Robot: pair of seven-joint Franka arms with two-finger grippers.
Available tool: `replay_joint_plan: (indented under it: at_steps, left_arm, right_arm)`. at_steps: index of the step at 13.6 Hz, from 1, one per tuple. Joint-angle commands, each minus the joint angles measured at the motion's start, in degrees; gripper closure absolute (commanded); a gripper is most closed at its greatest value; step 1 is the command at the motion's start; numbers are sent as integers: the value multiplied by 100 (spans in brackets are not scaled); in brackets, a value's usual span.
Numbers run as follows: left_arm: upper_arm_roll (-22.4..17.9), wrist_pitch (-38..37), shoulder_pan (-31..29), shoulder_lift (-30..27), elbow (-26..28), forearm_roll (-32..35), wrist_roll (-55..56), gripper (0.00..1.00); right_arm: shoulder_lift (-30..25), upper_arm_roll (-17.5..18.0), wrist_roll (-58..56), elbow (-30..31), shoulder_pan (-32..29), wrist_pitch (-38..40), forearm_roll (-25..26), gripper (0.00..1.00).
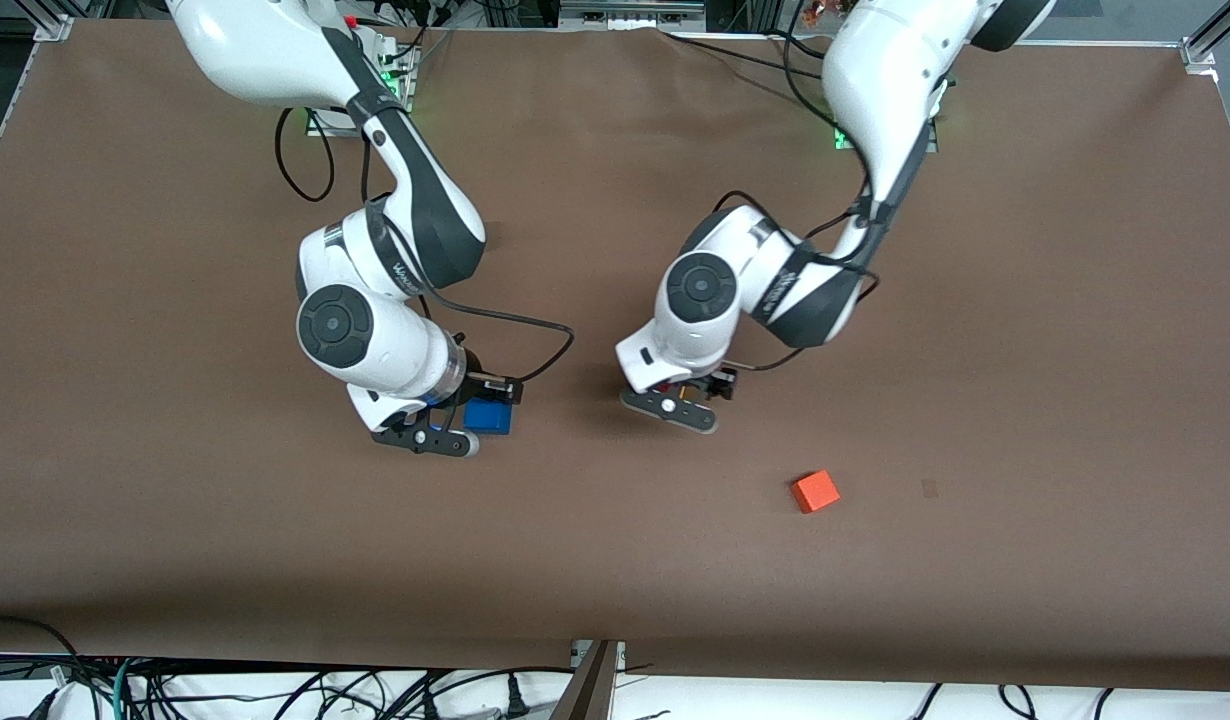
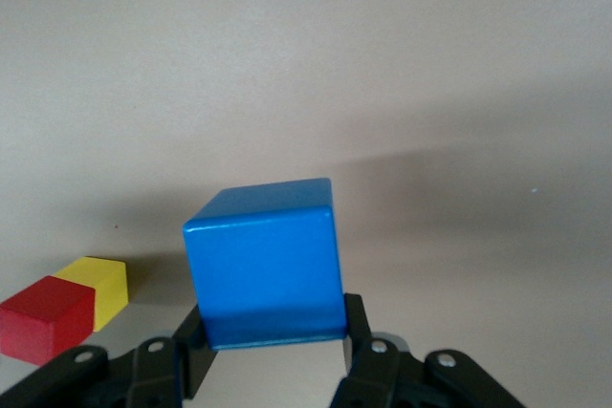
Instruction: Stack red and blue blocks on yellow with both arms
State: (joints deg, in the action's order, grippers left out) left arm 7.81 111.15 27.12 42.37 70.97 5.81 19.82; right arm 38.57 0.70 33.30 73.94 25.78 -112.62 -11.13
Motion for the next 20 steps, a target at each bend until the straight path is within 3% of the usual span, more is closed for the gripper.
replay_joint_plan:
  at_steps: [1,4,7,9,18,20]
  left_arm:
    - [72,-997,-566,-246,-907,52,14,0]
    - [28,-1105,-1268,-764,-1015,61,14,0]
    - [37,-1122,-2129,-1230,-1006,52,-4,0]
    - [45,-1166,-2560,-1372,-998,61,-13,0]
    - [81,-2439,-2975,-1592,-954,61,-92,0]
    - [89,-2555,-3028,-1601,-971,61,-599,0]
  right_arm:
    - [124,-18,421,-231,172,-66,-108,69]
    - [159,149,1412,-415,497,-303,-109,69]
    - [387,421,2512,-573,813,-1031,-100,68]
    - [650,422,2961,-722,1181,-1471,-82,68]
    - [950,325,3086,-890,1807,-1517,559,68]
    - [1020,325,3121,-881,1860,-1526,717,68]
